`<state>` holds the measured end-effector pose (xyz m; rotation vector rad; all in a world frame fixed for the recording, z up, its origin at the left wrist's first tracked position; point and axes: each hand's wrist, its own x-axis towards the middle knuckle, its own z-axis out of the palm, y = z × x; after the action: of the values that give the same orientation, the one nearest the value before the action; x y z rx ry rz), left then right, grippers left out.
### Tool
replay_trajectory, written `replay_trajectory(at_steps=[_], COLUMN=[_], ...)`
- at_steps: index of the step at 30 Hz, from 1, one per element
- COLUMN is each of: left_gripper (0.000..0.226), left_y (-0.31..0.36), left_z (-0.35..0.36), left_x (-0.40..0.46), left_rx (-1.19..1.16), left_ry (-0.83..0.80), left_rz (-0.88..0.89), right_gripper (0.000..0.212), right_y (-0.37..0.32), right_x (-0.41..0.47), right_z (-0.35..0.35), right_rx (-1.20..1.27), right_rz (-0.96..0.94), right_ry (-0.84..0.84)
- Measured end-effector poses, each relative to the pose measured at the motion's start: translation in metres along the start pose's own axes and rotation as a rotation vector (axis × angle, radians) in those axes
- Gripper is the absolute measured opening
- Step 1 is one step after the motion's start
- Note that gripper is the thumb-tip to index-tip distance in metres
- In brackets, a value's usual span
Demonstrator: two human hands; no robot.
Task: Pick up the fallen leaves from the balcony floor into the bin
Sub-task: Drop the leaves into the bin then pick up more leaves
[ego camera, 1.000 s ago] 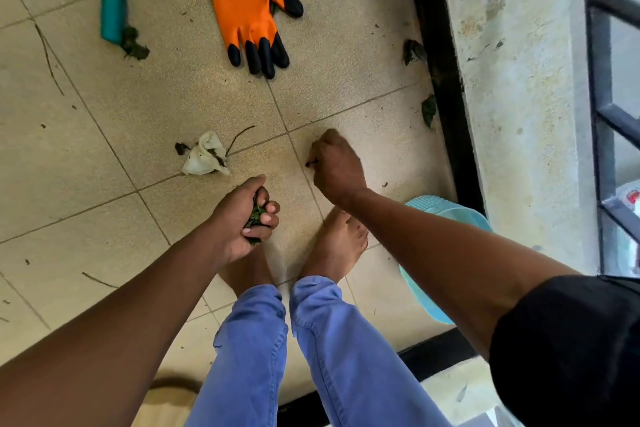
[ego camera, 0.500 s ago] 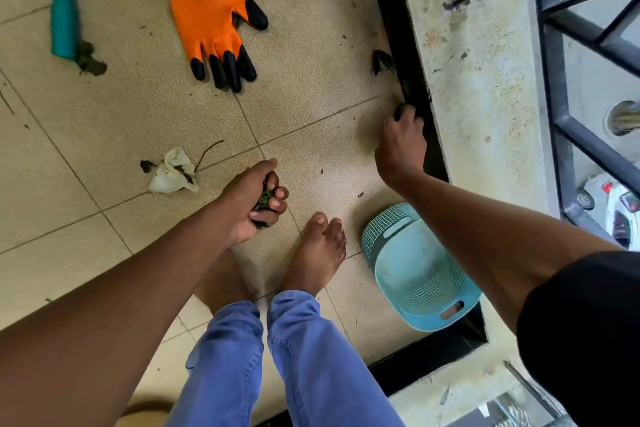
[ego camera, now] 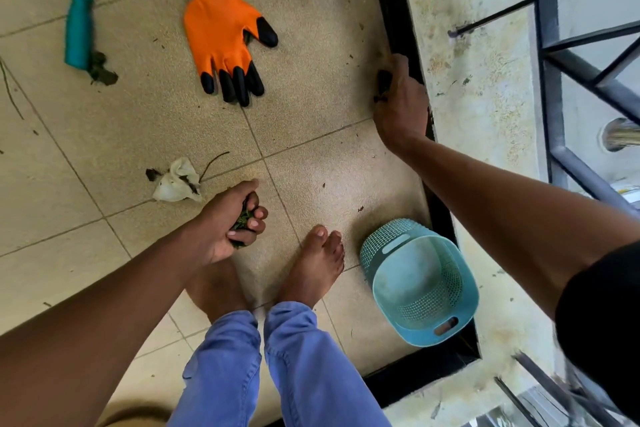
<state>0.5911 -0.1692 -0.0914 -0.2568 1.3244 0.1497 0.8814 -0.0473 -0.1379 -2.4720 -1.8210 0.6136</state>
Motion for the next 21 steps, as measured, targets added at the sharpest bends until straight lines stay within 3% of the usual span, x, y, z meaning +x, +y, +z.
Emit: replay_trajectory(at_steps=[2,5,12,14,17,21], left_gripper=[0.045,0.045,0.044,0.045,0.045,0.041], left_y=[0.002,0.005,0.012,0.014,0.020,0.030], left_z=[-0.003,-0.005,-0.008,-0.008,-0.004,0.005], left_x=[-0.001,-0.002,-0.013,-0.020,-0.041,-0.079], left_rx=[-0.012,-0.034,-0.100,-0.126,-0.194,-0.310], left_ry=[0.001,0.001,-0.012,-0.010,-0.020,-0.056], left_rz=[0.003,0.016,0.047,0.057,0.074,0.123], right_gripper=[0.057,0.023,0.009,0.009,0.010,0.016], right_y=[-0.005,-0.011,-0.022,-0.040,-0.089,-0.155], right_x=[0.009,0.019,0.009,-0.007,-0.044,-0.097], right_z=[0.003,0.004,-0.006,-0.020,-0.058,-0.107], right_rx=[-0.038,-0.126,-0.026,0.290,0.960,1.286], right_rz=[0.012,0.037,0.149,0.175,0.216,0.159], right_ry=[-0.023,-0.047,-0.113,-0.273,-0.662,-1.077])
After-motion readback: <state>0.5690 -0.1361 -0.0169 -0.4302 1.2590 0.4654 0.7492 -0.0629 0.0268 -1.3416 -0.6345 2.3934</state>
